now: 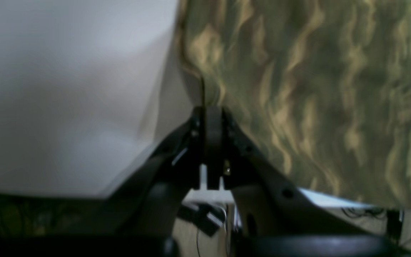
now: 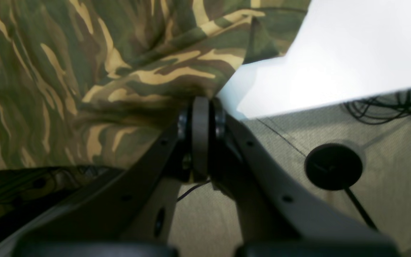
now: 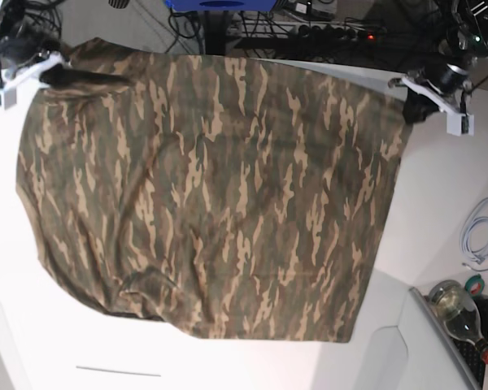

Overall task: Layout the t-shirt on the table in an organized manner, then fold the t-shirt properly
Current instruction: 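Pull the grasped shoulder corners apart with both grippers to tension the shirt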

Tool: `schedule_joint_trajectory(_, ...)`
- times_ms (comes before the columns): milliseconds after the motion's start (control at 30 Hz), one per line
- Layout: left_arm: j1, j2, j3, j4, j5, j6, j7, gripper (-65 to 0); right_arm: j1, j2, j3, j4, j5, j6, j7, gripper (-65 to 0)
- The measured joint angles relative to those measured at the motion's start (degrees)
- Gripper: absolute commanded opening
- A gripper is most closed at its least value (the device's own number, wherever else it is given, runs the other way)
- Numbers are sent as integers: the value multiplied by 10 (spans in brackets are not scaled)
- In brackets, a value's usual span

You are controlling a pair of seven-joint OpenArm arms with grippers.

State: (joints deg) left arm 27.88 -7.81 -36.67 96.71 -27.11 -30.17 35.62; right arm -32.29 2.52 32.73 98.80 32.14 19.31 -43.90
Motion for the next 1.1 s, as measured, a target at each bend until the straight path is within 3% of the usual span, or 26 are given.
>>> schedule_joint_trajectory(100, 0, 14, 0, 39, 1, -1, 14, -650, 32, 0, -1, -1, -8, 0, -29, -642)
schedule_joint_trajectory(267, 8, 22, -1, 45, 3, 0, 15, -650, 38, -21, 3, 0, -89, 0, -34, -644)
schedule_joint_trajectory(433, 22, 23, -58, 63, 1, 0, 19, -650, 13, -24, 2, 42, -95, 2, -40, -644)
schedule_joint_trajectory(600, -7, 24, -56, 70, 2, -1, 23, -650, 57, -24, 0, 43, -96, 2, -64, -644)
schedule_joint_trajectory(667, -37, 24, -56, 70, 3, -1, 62, -650, 80, -22, 1, 43, -95, 2, -88, -644)
schedule_joint_trajectory(800, -103, 33, -57, 63, 5, 0, 126, -650, 139, 1, -2, 19, -96, 2, -121, -644)
schedule_joint_trajectory(933, -164, 37, -57, 31, 2, 2, 142, -650, 193, 26, -28, -32, -96, 0, -121, -642)
schedule_joint_trajectory(1033, -195, 34, -53, 4, 5, 45, 154, -650, 221, 37, -36, -68, -97, 0, -127, -642)
schedule_joint_trajectory(1100, -202, 27, -29, -17, 7, 49, 152, -650, 237, 48, -43, -78, -97, 0, -127, -642)
